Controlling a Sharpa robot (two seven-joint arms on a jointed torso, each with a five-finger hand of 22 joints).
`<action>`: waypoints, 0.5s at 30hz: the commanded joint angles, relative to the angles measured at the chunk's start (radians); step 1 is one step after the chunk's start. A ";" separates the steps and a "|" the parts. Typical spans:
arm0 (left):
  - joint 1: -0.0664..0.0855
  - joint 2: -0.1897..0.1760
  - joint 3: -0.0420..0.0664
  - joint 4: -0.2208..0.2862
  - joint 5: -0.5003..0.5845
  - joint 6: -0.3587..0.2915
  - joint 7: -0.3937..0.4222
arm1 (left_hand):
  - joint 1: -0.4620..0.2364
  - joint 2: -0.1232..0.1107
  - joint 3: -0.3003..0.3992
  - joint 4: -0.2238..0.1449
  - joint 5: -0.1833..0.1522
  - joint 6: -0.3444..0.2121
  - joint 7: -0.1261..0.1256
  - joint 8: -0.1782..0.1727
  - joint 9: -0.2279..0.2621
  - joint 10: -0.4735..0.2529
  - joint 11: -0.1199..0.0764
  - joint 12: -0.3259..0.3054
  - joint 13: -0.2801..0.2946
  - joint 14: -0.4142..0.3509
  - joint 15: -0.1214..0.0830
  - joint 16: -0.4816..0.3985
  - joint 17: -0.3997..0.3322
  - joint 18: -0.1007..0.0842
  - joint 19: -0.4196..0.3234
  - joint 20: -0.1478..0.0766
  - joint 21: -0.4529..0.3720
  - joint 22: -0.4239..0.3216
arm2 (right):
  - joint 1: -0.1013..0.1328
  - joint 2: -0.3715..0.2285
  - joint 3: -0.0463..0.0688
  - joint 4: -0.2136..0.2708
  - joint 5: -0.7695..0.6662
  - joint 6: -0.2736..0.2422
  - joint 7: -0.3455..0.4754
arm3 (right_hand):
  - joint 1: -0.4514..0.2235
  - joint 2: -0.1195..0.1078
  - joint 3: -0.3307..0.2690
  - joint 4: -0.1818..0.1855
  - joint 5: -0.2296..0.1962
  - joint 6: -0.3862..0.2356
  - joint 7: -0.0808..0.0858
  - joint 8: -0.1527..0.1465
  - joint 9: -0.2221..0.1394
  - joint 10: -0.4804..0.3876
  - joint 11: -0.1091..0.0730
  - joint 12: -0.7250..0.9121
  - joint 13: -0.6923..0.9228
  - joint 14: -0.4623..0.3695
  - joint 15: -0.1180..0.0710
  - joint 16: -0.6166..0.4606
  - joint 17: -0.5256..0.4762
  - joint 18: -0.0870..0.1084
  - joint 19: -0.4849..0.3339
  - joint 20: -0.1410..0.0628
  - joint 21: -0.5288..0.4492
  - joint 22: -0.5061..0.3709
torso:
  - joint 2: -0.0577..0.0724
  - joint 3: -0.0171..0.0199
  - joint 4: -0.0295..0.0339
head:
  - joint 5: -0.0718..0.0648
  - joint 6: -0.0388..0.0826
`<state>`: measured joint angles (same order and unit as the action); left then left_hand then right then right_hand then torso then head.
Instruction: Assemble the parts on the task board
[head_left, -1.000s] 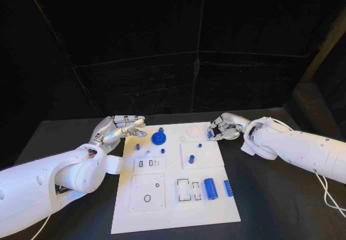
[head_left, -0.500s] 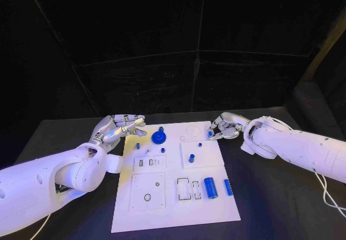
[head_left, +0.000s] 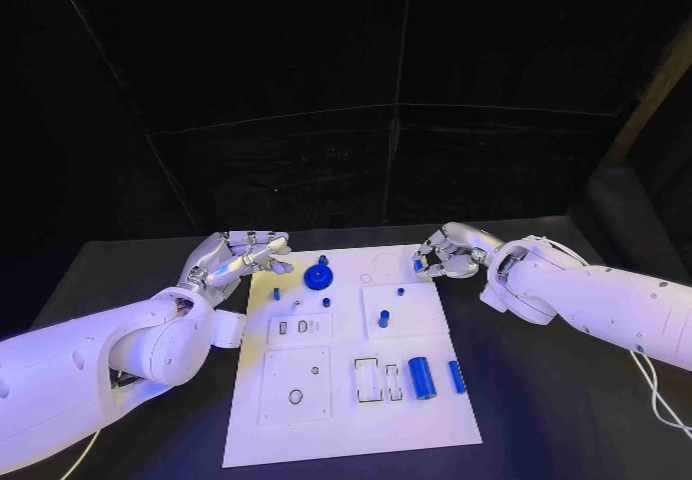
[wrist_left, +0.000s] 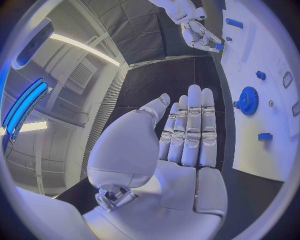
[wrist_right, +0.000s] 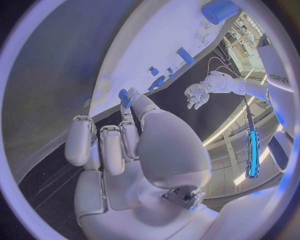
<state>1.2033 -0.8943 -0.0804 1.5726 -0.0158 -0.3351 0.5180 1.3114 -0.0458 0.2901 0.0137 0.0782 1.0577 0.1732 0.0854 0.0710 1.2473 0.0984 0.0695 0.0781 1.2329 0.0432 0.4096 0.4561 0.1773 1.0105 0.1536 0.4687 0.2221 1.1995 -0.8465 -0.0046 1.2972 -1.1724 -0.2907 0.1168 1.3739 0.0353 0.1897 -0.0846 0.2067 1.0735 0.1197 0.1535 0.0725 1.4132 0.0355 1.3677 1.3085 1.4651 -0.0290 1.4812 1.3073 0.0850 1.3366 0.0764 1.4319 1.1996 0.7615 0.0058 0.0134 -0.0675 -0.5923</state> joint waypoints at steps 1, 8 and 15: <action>0.001 -0.002 0.000 0.001 -0.007 0.013 0.003 | -0.009 -0.003 0.004 0.001 -0.001 0.003 0.003 -0.006 0.000 -0.003 0.007 -0.006 -0.001 -0.005 0.001 -0.006 0.001 0.004 -0.007 0.002 -0.004 -0.001 | 0.003 -0.007 0.001 0.059 0.004 -0.092 -0.059 | 0.004 0.021 0.010 0.002 -0.008 0.012 -0.004 0.003 0.001 0.004 -0.004 0.005 0.030 0.070 -0.008 0.006 0.080 -0.008 0.009 -0.001 0.005 0.003 | -0.004 -0.0044 -0.0003 | 0.005 0.002; 0.001 0.002 0.000 -0.011 -0.007 0.014 0.002 | -0.009 -0.003 0.006 0.001 -0.002 0.003 0.003 -0.007 -0.001 -0.004 0.008 -0.006 -0.002 -0.005 0.001 -0.007 0.001 0.004 -0.007 0.002 -0.004 -0.001 | 0.005 0.018 0.001 0.157 -0.017 -0.129 -0.157 | -0.004 0.020 0.026 0.000 -0.020 0.009 -0.003 0.001 -0.001 0.002 -0.002 0.002 0.027 0.069 -0.007 0.005 0.078 -0.008 0.010 -0.001 0.006 0.004 | -0.017 -0.0119 0.0012 | 0.015 -0.007; 0.001 0.010 0.000 -0.030 -0.007 0.015 0.002 | -0.009 -0.003 0.006 0.001 -0.002 0.003 0.003 -0.007 -0.001 -0.004 0.008 -0.006 -0.002 -0.005 0.001 -0.007 0.001 0.004 -0.007 0.002 -0.004 -0.001 | 0.005 0.089 0.001 0.198 -0.046 -0.150 -0.240 | -0.013 0.018 0.042 0.000 -0.033 0.007 -0.002 0.000 -0.002 0.001 -0.002 -0.001 0.025 0.069 -0.007 0.004 0.077 -0.010 0.017 0.000 0.011 0.016 | -0.030 -0.0182 0.0036 | 0.036 -0.018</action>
<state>1.2033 -0.8851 -0.0806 1.5452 -0.0159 -0.3344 0.5175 1.3114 -0.0458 0.2901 0.0137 0.0782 1.0577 0.1732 0.0815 0.0710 1.2435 0.1021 0.0696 0.0781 1.2329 0.0431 0.4058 0.4560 0.1773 1.0105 0.1536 0.4687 0.2222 1.2031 -0.7630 -0.0038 1.4899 -1.1900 -0.3969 -0.0460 1.3669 0.0443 0.2081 -0.1028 0.1764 1.0727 0.1189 0.1466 0.0685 1.4131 0.0356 1.3677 1.3091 1.4650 -0.0289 1.4812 1.3073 0.0851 1.3441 0.0765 1.4359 1.2144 0.7391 -0.0088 0.0150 -0.0388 -0.6057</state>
